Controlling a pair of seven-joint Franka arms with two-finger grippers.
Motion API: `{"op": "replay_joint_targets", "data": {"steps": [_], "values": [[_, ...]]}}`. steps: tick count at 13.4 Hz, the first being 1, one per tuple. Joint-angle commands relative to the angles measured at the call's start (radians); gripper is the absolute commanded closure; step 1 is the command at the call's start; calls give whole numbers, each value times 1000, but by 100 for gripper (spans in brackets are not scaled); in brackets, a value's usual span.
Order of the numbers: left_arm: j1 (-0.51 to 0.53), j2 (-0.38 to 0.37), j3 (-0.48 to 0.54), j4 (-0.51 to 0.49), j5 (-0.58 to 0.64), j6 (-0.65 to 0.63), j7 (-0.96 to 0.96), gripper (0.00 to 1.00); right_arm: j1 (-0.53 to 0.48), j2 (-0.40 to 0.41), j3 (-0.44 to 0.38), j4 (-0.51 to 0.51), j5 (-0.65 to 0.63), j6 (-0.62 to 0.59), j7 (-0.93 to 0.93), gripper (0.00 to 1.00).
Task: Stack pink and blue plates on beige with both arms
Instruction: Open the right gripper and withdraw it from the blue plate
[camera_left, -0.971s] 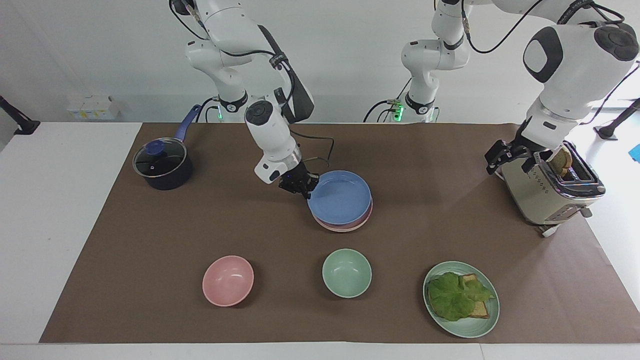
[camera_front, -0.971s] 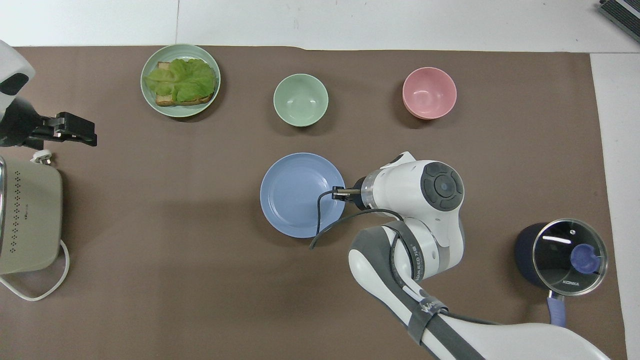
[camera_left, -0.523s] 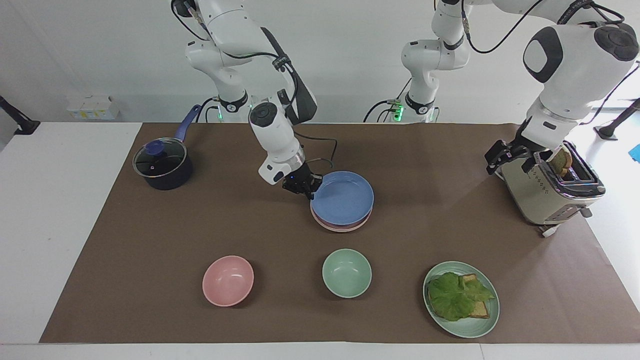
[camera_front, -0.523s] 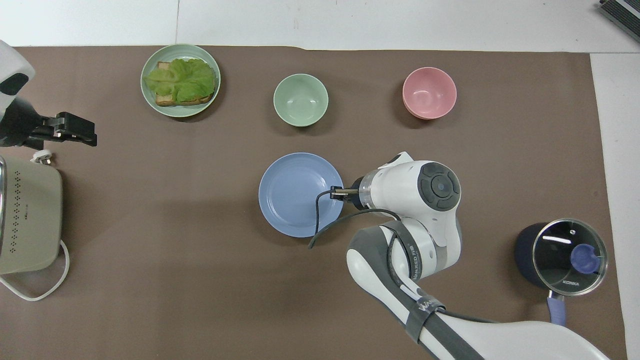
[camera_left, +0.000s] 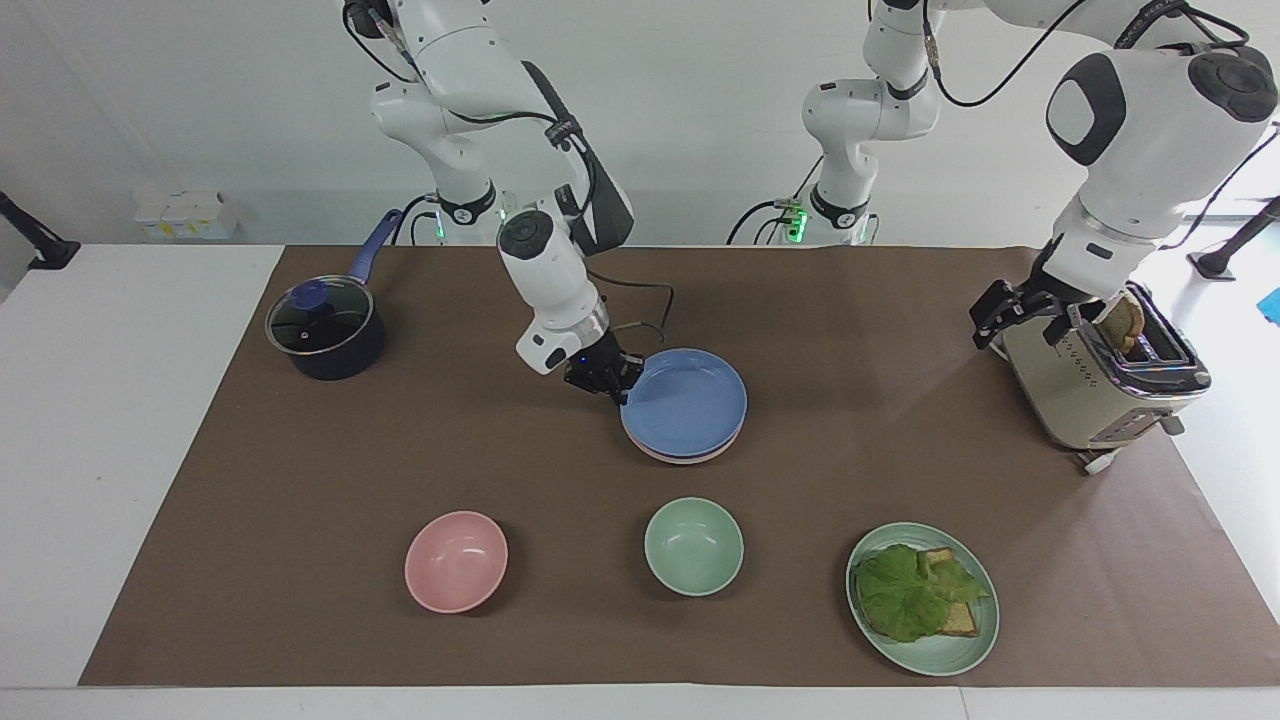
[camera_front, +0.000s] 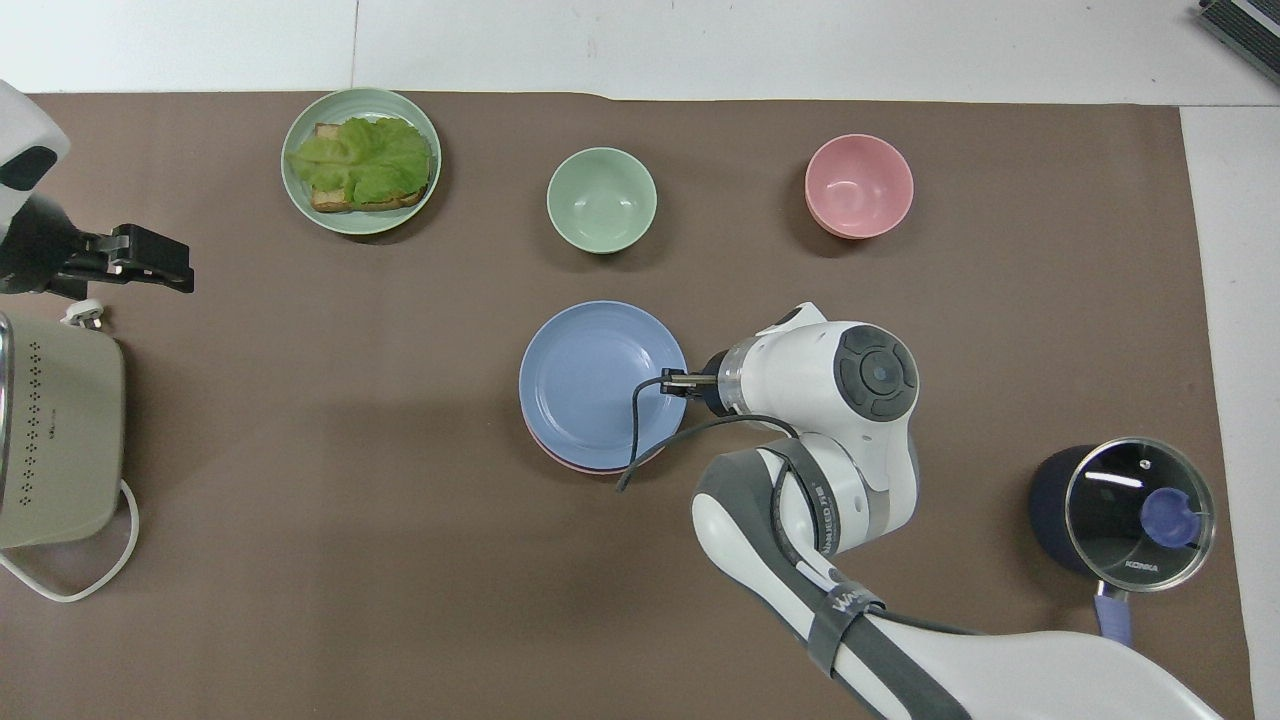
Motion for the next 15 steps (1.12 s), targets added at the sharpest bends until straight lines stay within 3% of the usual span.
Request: {"op": "replay_joint_targets", "data": {"steps": [1,2,3,6,11,15], "values": [[10,-5,-7,2,16,-12,6,0,-4,12,3,14,-20,21,20,65],[10,-3,-7,2,16,-12,6,0,-4,12,3,17,-22,21,20,59],[10,-5,-7,2,16,-12,6,0,-1,12,3,23,-22,19,23,40],[10,-5,-7,2,16,-12,6,0,-12,-23,-5,42,-38,-13,21,1],[10,-5,-7,2,16,-12,6,0,-136,-202,-19,63,-173,-237,15,0],[10,-5,-7,2,16,-12,6,0,-255,-324,-19,164,-213,-532,-45,0]]}}
